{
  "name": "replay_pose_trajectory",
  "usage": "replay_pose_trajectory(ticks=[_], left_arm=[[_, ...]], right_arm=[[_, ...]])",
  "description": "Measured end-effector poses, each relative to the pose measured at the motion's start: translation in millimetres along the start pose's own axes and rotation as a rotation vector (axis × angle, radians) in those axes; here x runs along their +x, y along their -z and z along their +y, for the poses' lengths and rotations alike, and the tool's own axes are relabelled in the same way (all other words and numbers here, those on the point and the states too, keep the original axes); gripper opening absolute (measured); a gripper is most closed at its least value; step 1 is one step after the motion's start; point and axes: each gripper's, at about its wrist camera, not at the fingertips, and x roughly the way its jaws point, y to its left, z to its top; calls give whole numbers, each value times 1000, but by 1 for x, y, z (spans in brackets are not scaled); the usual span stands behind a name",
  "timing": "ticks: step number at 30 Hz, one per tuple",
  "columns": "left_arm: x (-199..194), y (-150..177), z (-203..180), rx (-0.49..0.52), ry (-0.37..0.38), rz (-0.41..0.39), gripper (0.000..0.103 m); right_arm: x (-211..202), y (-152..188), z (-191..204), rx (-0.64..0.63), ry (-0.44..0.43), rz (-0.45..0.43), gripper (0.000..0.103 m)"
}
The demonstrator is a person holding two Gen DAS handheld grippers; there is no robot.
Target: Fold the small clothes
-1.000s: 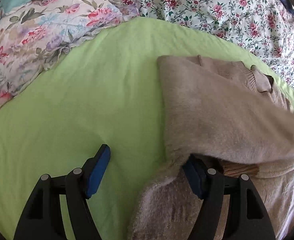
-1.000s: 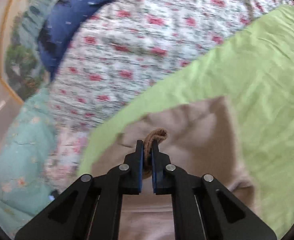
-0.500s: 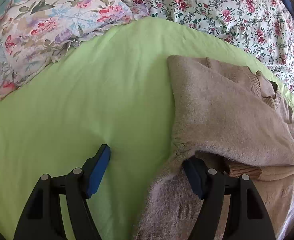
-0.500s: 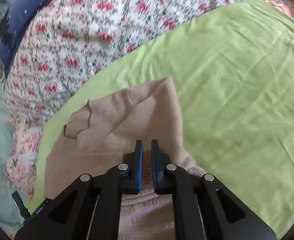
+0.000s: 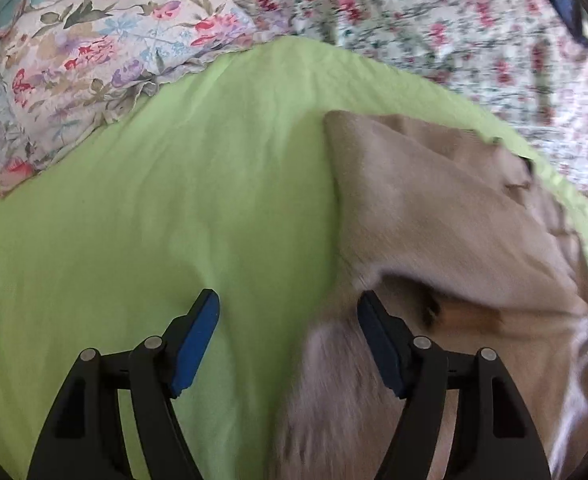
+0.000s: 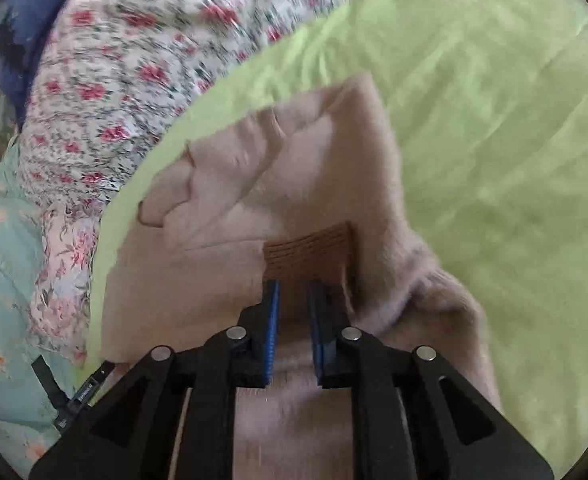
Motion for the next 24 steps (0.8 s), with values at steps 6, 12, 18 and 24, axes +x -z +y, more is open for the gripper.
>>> replay_pose_trajectory(ticks=[6, 12, 18, 24], left_arm=[[-68, 53, 9, 78, 112, -8, 73], [-119, 125, 19, 172, 191, 44, 79], [-139, 196, 28, 180, 284, 138, 79], [-150, 238, 15, 217, 371, 152, 82]], right_arm=[[-66, 44, 12, -89, -52, -38, 50], [-114, 106, 1, -161, -51, -21, 51], [-160, 163, -22, -213, -76, -6, 58], [-194, 207, -65, -214, -72, 35, 60]])
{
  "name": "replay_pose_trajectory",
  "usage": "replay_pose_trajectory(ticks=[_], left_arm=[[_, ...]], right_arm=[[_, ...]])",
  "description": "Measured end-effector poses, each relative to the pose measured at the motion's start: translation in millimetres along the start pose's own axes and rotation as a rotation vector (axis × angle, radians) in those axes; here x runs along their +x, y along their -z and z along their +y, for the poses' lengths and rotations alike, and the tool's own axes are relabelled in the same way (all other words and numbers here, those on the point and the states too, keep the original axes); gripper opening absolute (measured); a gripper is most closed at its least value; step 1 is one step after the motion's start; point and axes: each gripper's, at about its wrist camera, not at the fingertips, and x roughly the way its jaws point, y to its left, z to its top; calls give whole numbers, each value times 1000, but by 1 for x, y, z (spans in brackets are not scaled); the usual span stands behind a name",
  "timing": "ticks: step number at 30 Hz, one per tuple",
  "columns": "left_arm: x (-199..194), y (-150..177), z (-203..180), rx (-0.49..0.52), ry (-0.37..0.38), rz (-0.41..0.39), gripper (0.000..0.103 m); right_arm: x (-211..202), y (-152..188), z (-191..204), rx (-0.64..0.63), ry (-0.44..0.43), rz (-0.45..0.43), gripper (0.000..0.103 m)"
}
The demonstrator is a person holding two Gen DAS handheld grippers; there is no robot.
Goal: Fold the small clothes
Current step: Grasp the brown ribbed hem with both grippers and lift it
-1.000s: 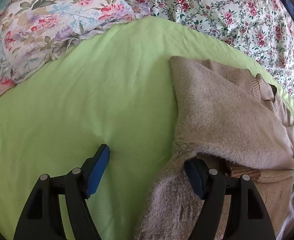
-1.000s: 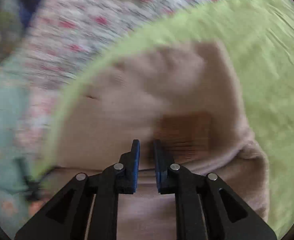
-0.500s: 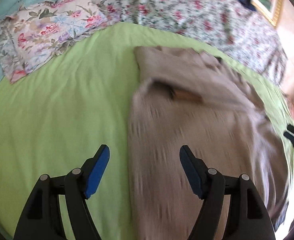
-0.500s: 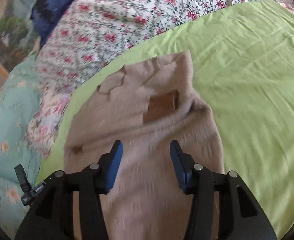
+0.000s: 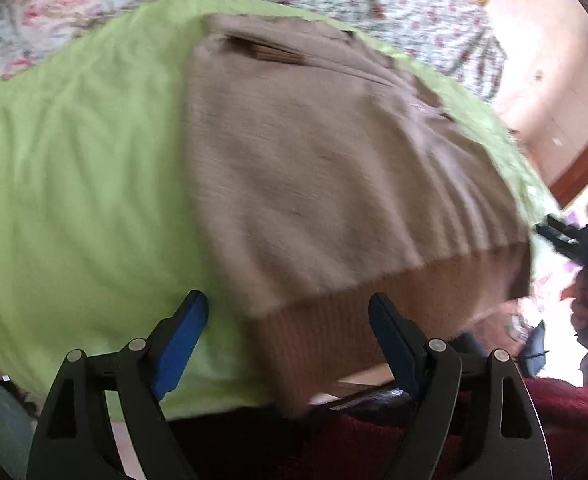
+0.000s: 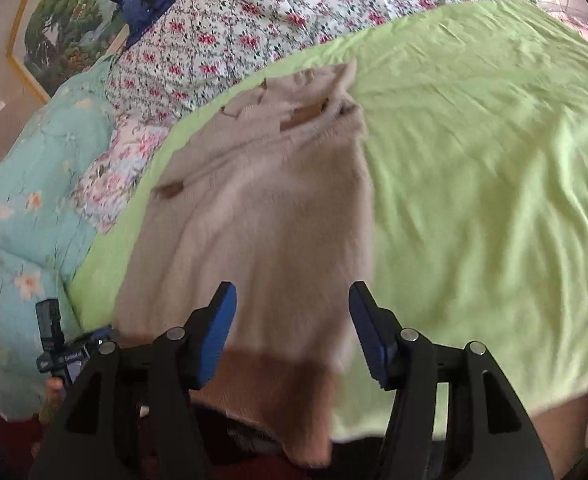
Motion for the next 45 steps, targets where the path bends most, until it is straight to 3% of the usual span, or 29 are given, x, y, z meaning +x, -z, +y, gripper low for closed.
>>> replay_pose_trajectory(ticks=[4, 12, 14, 16, 17, 18, 20, 21, 22, 29, 35, 40, 45], left_arm=[[5, 1, -11, 17, 67, -2, 82], [6, 6, -11, 28, 83, -22, 81], [8, 3, -9, 29, 75, -30, 73], [7, 3, -7, 26, 65, -38, 56], [6, 4, -5, 27, 59, -41, 50], [6, 4, -4, 30, 52, -41, 41], [5, 4, -1, 32, 38, -38, 28], [4, 5, 1, 33, 34, -36, 13], [2, 7, 3, 32, 39, -31, 7], [-29, 11, 5, 4, 68, -112, 6], [-78, -13, 5, -28, 114, -260, 6], [-99, -56, 1, -21, 114, -379, 6], [-89, -133, 7, -65, 92, -465, 6]], right_arm=[[-1, 23, -14, 3, -22, 80, 60], [27, 47, -2, -57, -148, 119, 62], [31, 44, 2, -64, -172, 102, 62], [35, 42, 7, -74, -173, 111, 57], [38, 41, 11, -93, -152, 120, 45], [41, 41, 15, -110, -125, 135, 25], [44, 43, 14, -113, -97, 158, 10], [43, 43, 12, -110, -105, 155, 10], [40, 44, 10, -109, -114, 149, 9], [18, 44, -7, -45, -178, 98, 8], [-15, 18, 5, -3, -332, -40, 8], [-30, -21, 22, -32, -381, -153, 8], [-15, -83, 34, -28, -370, -247, 8]])
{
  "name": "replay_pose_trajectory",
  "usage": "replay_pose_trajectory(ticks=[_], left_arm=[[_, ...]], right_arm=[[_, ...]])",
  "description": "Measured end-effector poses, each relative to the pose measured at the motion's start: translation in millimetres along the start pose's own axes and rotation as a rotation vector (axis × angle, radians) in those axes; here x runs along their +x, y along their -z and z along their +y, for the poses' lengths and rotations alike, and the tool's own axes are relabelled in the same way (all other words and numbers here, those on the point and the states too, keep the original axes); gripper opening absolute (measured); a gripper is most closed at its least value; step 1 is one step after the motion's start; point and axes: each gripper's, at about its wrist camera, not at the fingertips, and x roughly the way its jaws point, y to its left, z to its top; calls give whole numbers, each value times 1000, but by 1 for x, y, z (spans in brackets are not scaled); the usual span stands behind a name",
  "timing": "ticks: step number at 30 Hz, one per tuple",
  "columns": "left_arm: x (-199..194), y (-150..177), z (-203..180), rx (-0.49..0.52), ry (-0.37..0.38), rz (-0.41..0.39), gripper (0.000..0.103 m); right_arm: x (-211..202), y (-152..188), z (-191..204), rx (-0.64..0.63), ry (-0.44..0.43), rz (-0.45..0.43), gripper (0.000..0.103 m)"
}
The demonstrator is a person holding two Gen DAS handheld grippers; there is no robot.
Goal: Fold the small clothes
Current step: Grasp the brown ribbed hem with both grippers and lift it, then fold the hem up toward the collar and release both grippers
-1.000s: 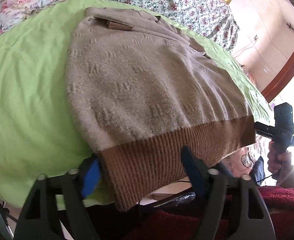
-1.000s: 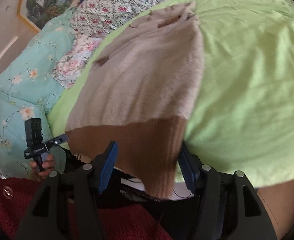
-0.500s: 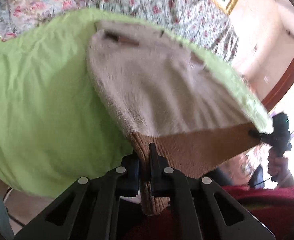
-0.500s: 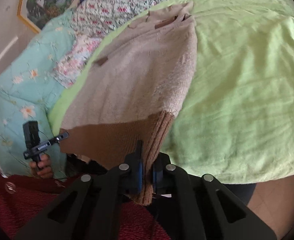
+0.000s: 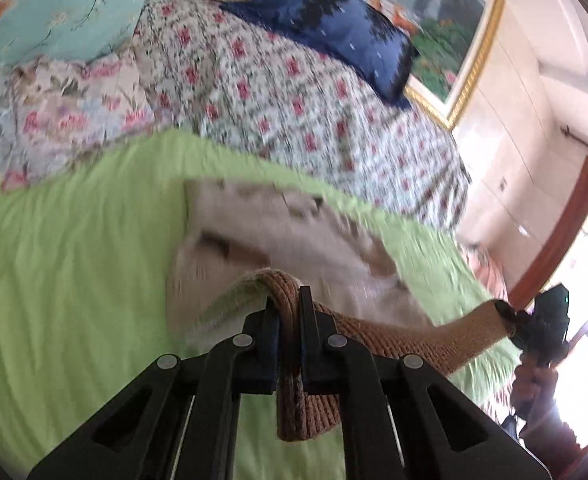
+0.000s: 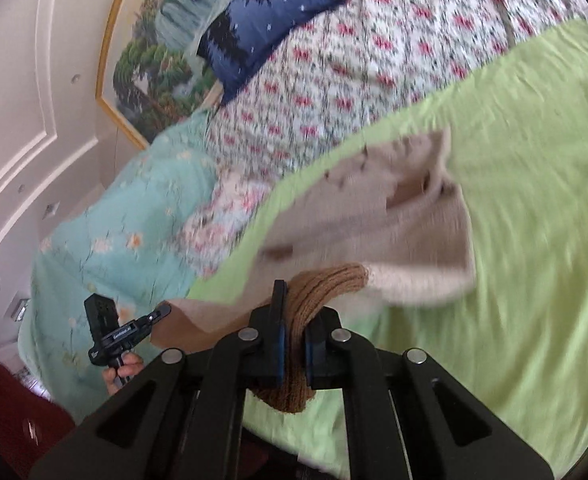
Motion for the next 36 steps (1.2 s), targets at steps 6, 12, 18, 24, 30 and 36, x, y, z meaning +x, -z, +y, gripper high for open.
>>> replay_pose_trajectory(ticks=[6, 12, 18, 24, 30, 36], left_arm=[[80, -70, 2, 1, -81, -12, 6], [164, -114, 21, -42, -144, 44, 6], [230, -134, 49, -82, -186, 96, 6], [302, -112, 83, -107, -262, 211, 8], [290, -80, 76, -115, -211, 278, 35], [269, -35, 2, 37, -44, 342, 47]], right_arm=[[64, -77, -15, -44, 152, -64, 8], [132, -133, -46, -26, 247, -61, 8], [185, -156, -88, 18, 281, -30, 8], [240, -149, -132, 44, 321, 74, 11], [236, -133, -133, 78, 362, 118, 25], [221, -91, -58, -139, 157, 175, 39]])
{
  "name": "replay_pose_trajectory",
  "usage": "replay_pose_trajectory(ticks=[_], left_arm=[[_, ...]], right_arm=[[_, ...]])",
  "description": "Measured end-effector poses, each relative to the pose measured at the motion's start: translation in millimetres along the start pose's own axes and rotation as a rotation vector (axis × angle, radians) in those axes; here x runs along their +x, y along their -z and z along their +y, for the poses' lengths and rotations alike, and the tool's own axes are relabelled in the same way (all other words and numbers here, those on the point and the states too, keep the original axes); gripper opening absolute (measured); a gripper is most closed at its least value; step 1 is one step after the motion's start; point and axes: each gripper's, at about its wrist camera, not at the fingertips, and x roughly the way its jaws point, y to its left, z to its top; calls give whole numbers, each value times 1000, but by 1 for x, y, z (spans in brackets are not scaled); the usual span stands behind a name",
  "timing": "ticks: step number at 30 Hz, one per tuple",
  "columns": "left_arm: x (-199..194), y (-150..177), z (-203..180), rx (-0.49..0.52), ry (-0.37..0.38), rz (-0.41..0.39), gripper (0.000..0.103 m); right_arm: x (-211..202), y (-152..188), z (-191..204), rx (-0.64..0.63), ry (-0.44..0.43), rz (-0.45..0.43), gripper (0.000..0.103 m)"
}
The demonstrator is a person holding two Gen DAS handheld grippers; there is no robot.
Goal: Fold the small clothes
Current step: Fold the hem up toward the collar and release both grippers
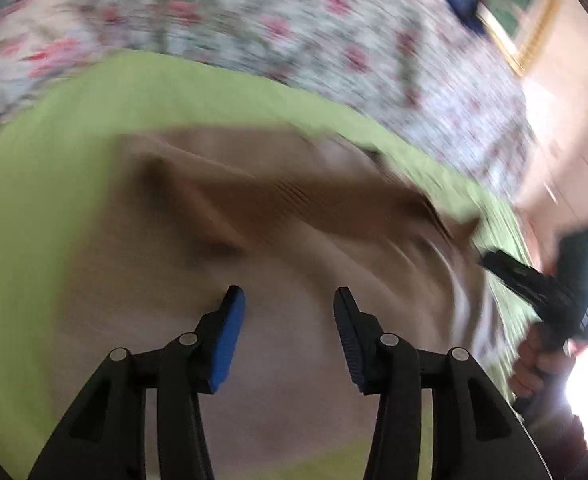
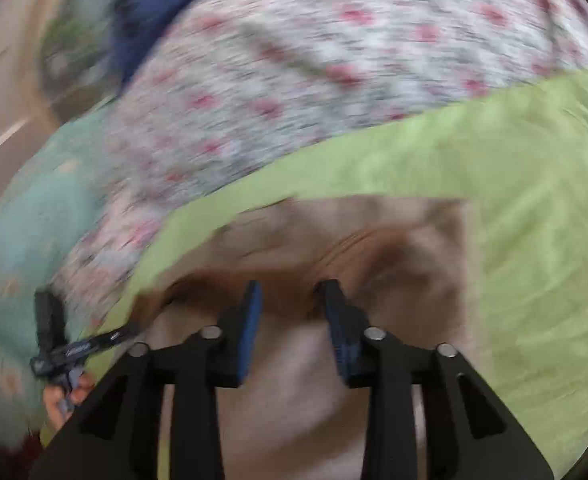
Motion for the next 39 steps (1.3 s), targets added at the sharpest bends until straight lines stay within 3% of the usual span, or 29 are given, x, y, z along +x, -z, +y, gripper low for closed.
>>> replay_pose_trajectory(ticks=[3, 6, 8, 10, 12, 14, 17, 18, 19, 26, 28, 32, 35, 39], left_arm=[[17, 3, -20, 108, -36, 35, 46], [32, -18, 0, 101, -82, 50, 42], [36, -40, 27, 62, -147, 28, 36], [40, -63, 55, 15, -230, 5, 37], [42, -83, 82, -56, -302, -14, 31], [38, -89, 98, -128, -266, -27, 23], [17, -76, 98, -170, -278, -71, 30], [9, -68, 94, -170, -280, -80, 40], [-2, -55, 88, -171, -281, -91, 42], [-65, 37, 44, -232, -112, -136, 51], [-75, 66, 33, -250, -87, -133, 66], [-81, 103, 22, -278, -50, -109, 66], [-75, 119, 21, -302, 38, -83, 71], [-70, 128, 15, -308, 43, -82, 73]], right_arm=[[39, 24, 34, -124, -39, 199, 39], [63, 25, 37, -189, 13, 275, 39], [75, 8, 15, -144, 50, 293, 39], [82, -13, -12, -103, 161, 262, 39], [80, -35, -44, -14, 315, 197, 39], [66, -49, -73, 118, 400, 119, 39], [34, -46, -88, 257, 359, 45, 39], [24, -39, -82, 244, 363, 33, 39], [16, -33, -76, 230, 361, 30, 39], [-15, 26, -24, 206, 197, 9, 42], [-11, 36, -12, 217, 165, 12, 43], [-18, 64, 7, 218, 130, 37, 44], [-22, 78, 17, 212, 112, 54, 45], [-27, 91, 21, 215, 116, 77, 46]])
